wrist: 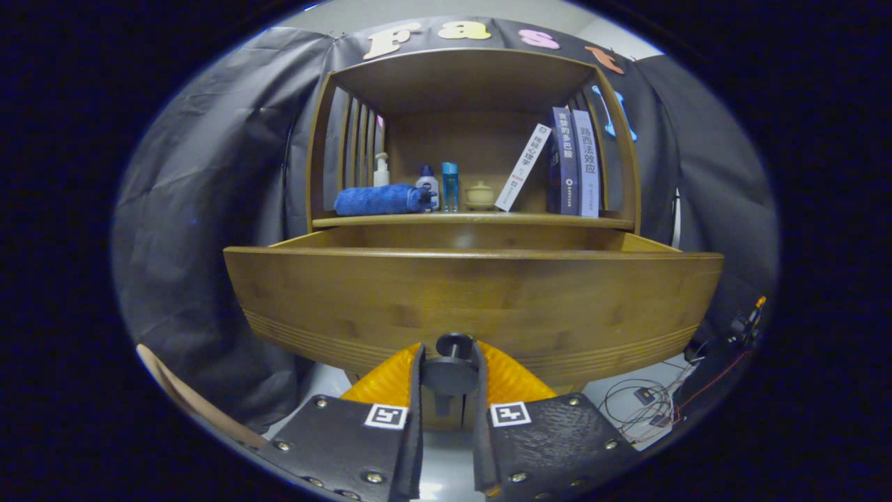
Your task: Pull open the drawer, take out the items inside it, and place them on the countertop above the cabinet.
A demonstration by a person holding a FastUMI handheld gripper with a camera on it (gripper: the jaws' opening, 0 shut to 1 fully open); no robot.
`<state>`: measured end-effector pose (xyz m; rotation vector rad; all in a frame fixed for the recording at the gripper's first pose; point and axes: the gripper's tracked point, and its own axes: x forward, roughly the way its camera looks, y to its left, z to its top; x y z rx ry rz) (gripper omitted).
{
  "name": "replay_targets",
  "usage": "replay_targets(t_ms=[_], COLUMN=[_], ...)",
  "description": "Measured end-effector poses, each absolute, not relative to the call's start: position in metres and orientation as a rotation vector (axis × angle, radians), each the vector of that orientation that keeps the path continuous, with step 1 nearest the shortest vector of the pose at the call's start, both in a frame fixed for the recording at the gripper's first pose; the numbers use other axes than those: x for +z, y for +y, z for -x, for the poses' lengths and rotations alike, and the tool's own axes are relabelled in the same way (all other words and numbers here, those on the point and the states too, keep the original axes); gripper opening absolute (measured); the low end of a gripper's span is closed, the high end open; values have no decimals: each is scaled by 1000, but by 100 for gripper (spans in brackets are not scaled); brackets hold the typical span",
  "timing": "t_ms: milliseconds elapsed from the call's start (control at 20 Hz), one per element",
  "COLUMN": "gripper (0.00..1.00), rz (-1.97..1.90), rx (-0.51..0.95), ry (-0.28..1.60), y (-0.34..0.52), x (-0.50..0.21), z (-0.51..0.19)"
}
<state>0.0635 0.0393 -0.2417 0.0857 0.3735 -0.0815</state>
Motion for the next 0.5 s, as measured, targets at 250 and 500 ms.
replay_targets(t_ms=[250,500], gripper=[30,43], rz=[-68,4], rx=[-65,-55], ry=[376,349], y=[41,42], x=[-242,-233], z=[-63,-48])
